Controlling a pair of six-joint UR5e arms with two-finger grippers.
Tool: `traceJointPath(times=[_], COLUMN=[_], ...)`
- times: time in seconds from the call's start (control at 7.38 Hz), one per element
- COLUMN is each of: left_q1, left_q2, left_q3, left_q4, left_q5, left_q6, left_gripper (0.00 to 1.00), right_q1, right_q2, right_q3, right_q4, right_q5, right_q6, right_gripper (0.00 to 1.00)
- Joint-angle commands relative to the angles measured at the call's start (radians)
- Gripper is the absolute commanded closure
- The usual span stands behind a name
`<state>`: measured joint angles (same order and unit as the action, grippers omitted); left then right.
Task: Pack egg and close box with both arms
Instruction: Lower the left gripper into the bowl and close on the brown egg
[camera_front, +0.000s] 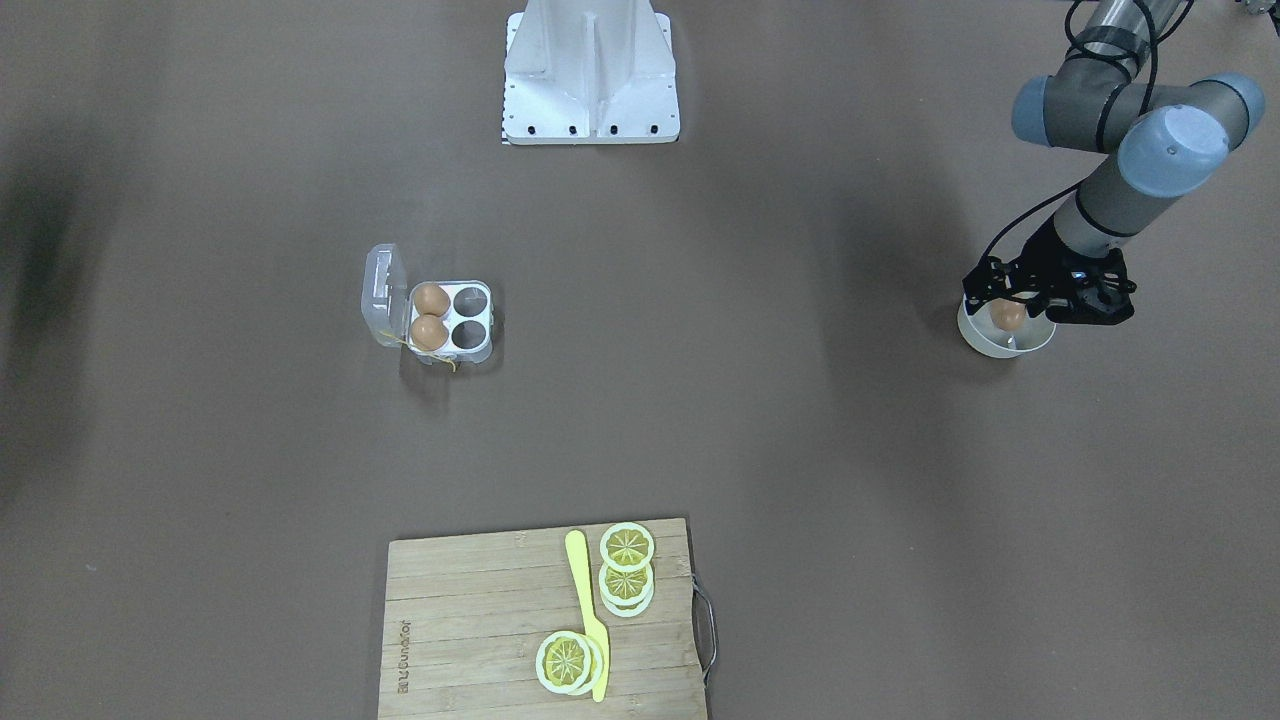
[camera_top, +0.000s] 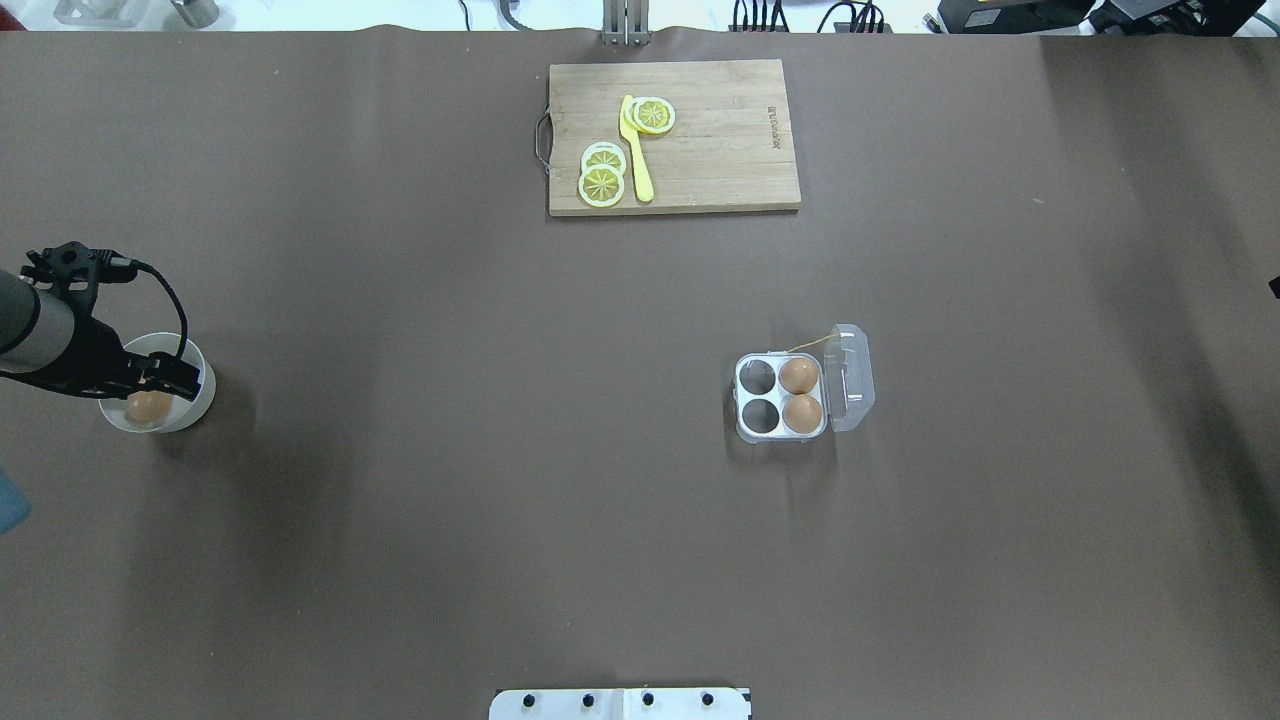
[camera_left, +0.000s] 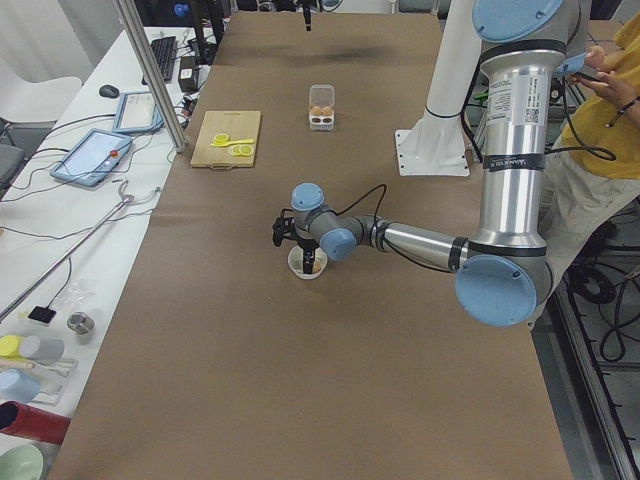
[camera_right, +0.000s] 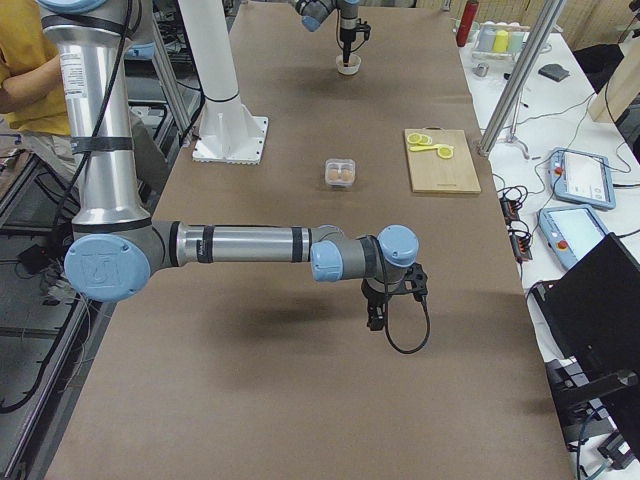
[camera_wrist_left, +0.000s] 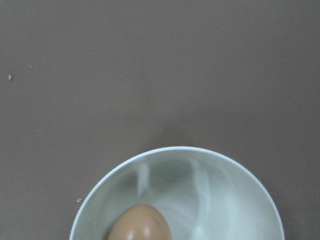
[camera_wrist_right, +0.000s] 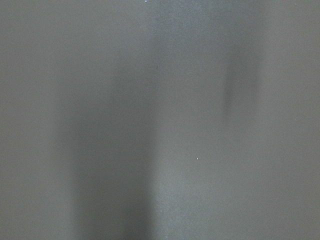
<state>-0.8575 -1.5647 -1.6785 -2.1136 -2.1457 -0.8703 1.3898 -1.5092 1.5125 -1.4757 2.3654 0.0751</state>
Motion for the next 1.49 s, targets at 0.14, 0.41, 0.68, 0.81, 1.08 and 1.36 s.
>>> traceJointPath(times=[0.14,0.41,0.68,0.81,1.08,1.36], left_q1=[0.014,0.023,0.023,0.023,0.023,0.023], left_q2=[-0.011,-0.009,-0.002,0.002,0.003,0.003], left_q3=[0.016,0.014,0.005,0.003,-0.009,-0.004], left_q4=[0.000,0.000,0.000,0.000,0.000,0.000], left_q5=[0.016,0.041,0.041,0.041,0.040,0.041], left_q6=[0.002,0.010,0.011,0.011,0.011,0.011], left_gripper=[0.22,0.25,0.25,0.25,0.29,0.46], right_q1=[0.000,0.000,0.000,0.000,0.000,0.001], right_q2=[0.003,0.003,0.001,0.001,0.001,0.000], right_q3=[0.000,0.000,-0.002,-0.003,-0.006,-0.005], right_q4=[0.000,0.000,0.000,0.000,0.000,0.000], right_q5=[0.000,0.000,0.000,0.000,0.000,0.001], right_q6=[0.000,0.000,0.000,-0.001,-0.002,-0.001], right_gripper=[0.00,0.00,0.00,0.00,0.00,0.00])
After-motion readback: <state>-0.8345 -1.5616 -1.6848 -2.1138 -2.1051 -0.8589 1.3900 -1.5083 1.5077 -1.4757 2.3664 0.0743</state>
